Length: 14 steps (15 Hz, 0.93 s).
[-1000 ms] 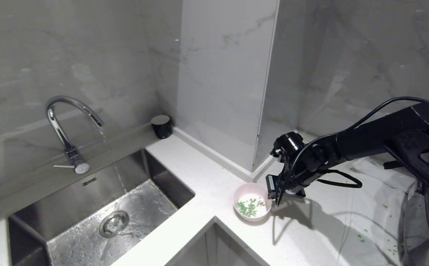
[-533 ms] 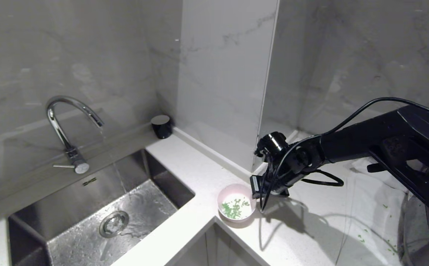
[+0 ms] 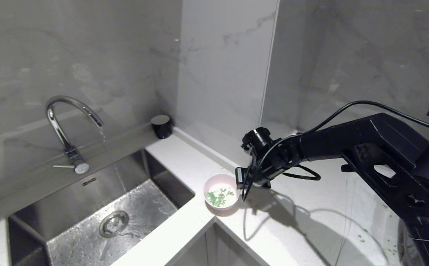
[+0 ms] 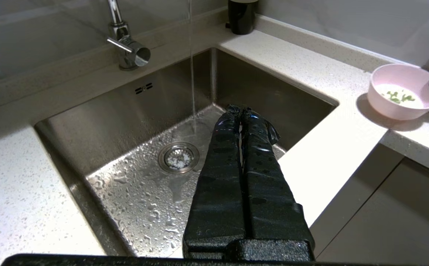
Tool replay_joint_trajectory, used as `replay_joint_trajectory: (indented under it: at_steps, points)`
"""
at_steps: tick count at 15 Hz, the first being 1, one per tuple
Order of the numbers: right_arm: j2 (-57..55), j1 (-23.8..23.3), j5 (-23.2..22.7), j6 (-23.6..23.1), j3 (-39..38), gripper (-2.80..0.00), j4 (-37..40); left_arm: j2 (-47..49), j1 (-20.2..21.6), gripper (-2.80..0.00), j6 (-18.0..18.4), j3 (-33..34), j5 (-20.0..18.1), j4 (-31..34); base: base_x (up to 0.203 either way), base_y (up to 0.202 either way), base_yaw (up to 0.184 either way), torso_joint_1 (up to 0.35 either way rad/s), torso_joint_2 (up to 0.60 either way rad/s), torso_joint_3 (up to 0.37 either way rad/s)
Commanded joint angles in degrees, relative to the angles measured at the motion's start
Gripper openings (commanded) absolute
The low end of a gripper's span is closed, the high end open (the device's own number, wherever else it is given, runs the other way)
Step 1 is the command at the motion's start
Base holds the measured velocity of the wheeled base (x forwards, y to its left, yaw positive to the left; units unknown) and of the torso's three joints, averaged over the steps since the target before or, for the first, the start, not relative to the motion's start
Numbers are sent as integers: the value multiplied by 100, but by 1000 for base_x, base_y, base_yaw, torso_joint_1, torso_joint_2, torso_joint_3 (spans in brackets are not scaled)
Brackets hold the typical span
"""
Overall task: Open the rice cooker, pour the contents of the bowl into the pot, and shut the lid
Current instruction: Place the bowl on the table
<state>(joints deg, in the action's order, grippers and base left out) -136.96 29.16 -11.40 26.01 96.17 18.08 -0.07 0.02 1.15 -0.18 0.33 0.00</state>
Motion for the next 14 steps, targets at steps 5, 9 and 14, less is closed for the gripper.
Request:
replay_joint_trajectory:
  at_steps: [5, 9, 14]
  points:
    - [-308, 116, 41, 70, 353, -258, 213, 7, 6, -280, 8, 1, 0, 0, 0, 0, 0, 0, 0, 0]
    - [-206, 77, 47, 110, 353, 0, 214, 7, 6, -280, 1, 1, -6, 8, 0, 0, 0, 0, 0, 0]
    - [776, -133, 35, 106, 89, 0, 745, 6, 6, -280, 8, 1, 2, 9, 0, 0, 0, 0, 0, 0]
